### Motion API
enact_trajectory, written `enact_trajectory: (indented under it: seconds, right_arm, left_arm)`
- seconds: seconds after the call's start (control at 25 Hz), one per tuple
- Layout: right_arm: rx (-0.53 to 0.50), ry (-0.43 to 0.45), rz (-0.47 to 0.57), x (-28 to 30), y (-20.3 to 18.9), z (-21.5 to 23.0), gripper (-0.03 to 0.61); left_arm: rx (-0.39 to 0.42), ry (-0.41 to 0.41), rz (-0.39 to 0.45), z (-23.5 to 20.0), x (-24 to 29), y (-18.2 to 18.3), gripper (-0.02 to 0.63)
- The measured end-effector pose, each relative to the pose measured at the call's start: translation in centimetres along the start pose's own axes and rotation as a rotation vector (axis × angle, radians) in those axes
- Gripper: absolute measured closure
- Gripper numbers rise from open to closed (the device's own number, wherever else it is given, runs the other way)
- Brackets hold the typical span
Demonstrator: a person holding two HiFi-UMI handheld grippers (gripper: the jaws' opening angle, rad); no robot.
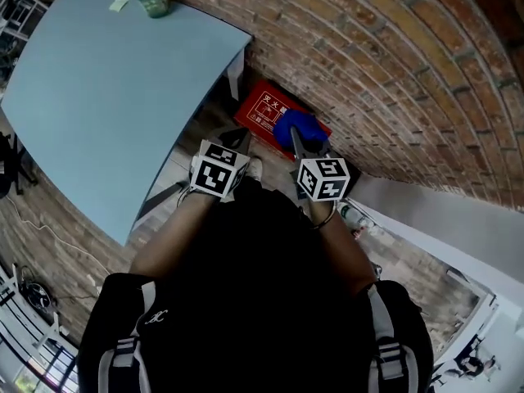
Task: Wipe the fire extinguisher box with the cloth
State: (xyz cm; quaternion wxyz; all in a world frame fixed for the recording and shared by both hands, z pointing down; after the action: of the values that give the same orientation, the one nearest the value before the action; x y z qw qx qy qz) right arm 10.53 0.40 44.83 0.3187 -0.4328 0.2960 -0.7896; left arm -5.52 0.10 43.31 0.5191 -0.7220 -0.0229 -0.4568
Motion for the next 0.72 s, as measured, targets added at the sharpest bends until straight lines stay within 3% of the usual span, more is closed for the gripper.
enact_trajectory:
  seconds: [0.32,0.56,0.72]
  right_arm:
    - [-0.047,-0.075,-0.171,7.4,-1.5,2.5,0.535]
    - [-0.068,-0.026,-0.193,13.2,-2.1,1.4,0.535]
    - [-0.137,-0.059,-0.26,18.1,-3.1,2.2,0.537]
  left_arm:
    - [-0.06,0.009,-0.033,-2.5,0.5,-1.2,0.62]
    - [-0.073,0.029,-0.047,-4.7,-0.2,-1.6,0.62]
    - [-0.093,0.052,-0.06,-6.1,-0.9,-2.7,0.62]
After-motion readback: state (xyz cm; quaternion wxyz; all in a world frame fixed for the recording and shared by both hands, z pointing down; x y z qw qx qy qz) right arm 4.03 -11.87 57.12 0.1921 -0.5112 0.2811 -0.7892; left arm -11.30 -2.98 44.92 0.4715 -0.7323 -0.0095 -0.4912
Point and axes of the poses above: the fingertips, and each gripper's own axes: x forward along the fingers, z to its right, y out of its top, the point moved 5 cm from there along -x, backward along the fingers, and after that the axes turned 15 degrees about x, right-handed, at the moved point
